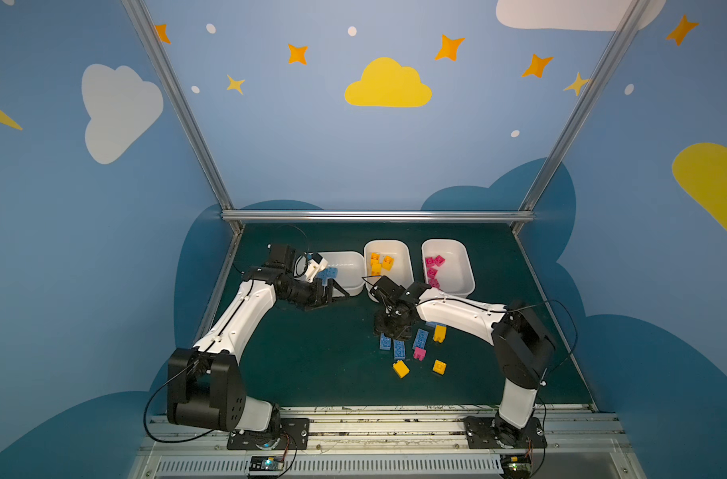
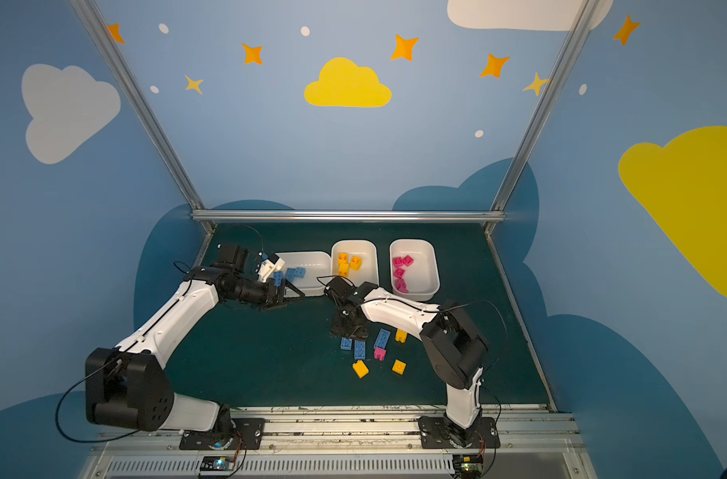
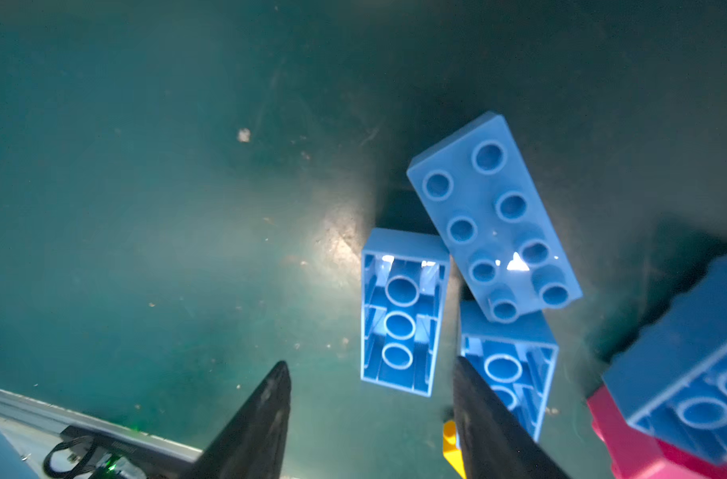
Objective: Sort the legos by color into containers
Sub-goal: 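Move the right gripper to the pile and grasp a blue brick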
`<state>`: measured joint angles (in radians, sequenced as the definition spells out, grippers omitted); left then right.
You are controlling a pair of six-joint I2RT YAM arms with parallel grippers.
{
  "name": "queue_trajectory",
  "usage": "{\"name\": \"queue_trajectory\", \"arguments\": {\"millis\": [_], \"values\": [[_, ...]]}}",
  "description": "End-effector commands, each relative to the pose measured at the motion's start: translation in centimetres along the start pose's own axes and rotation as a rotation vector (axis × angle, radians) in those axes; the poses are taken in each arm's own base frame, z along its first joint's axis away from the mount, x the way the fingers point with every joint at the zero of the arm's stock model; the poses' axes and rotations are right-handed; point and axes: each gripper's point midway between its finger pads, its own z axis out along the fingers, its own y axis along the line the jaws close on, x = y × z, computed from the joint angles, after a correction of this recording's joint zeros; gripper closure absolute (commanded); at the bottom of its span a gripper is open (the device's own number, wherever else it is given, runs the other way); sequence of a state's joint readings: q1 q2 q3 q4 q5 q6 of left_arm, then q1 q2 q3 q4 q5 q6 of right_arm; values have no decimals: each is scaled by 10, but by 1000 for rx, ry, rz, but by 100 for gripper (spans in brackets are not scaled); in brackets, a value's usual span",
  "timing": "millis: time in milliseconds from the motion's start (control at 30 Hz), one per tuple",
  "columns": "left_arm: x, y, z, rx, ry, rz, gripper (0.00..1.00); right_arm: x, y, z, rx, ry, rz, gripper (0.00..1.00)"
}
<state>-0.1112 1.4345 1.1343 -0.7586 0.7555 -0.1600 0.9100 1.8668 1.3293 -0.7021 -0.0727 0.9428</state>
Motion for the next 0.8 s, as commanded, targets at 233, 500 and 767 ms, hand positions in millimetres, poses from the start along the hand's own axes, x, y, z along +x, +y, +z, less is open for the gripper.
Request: {"name": "queue_trajectory", "arguments": {"millis": [233, 500, 767], "values": [[3, 0, -4, 8, -9, 18, 1, 1, -4, 18, 56, 10, -15, 43], [5, 3, -5, 1, -13, 14, 1, -4, -14, 27, 139, -12, -77, 55], [7, 4, -7, -2, -16, 8, 1, -19, -10, -5, 110, -84, -134, 78]]}}
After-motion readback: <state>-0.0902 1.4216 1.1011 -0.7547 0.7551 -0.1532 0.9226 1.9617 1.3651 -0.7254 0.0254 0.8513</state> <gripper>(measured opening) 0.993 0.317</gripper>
